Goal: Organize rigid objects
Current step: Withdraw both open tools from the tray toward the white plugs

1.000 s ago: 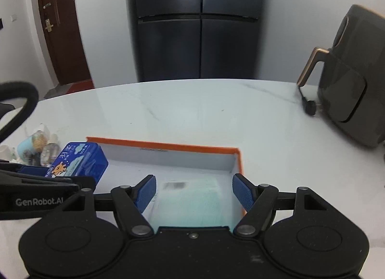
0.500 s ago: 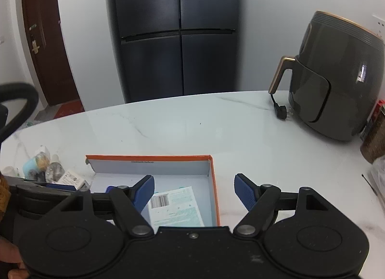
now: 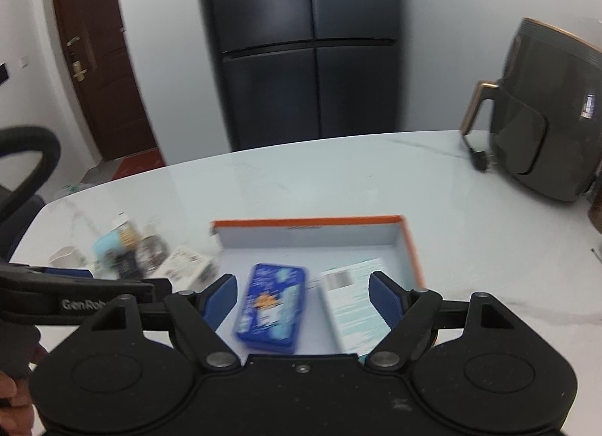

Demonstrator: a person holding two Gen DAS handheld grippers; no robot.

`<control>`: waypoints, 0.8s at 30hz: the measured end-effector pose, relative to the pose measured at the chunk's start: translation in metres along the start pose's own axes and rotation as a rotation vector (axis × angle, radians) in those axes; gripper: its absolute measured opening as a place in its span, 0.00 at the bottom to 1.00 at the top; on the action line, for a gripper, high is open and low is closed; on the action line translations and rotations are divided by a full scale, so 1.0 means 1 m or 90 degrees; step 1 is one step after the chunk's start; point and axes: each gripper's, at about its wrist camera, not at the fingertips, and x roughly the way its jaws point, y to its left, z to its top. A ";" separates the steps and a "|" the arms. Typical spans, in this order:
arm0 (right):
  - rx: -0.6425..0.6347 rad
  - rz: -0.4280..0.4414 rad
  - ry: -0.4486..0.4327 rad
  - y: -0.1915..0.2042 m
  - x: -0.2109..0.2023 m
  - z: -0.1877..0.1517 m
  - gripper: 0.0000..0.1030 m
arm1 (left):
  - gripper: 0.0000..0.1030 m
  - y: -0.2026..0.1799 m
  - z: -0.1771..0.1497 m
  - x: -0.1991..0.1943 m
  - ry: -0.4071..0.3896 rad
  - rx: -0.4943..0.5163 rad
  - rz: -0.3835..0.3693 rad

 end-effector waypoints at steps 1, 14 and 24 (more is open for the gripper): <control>-0.005 0.005 0.001 0.007 -0.001 -0.001 0.88 | 0.93 0.008 -0.002 -0.003 0.000 -0.007 0.006; -0.059 0.070 0.004 0.095 -0.013 -0.014 0.88 | 0.93 0.082 -0.020 -0.041 -0.020 -0.064 0.053; -0.081 0.090 0.003 0.134 -0.020 -0.020 0.88 | 0.93 0.112 -0.029 -0.049 -0.024 -0.079 0.062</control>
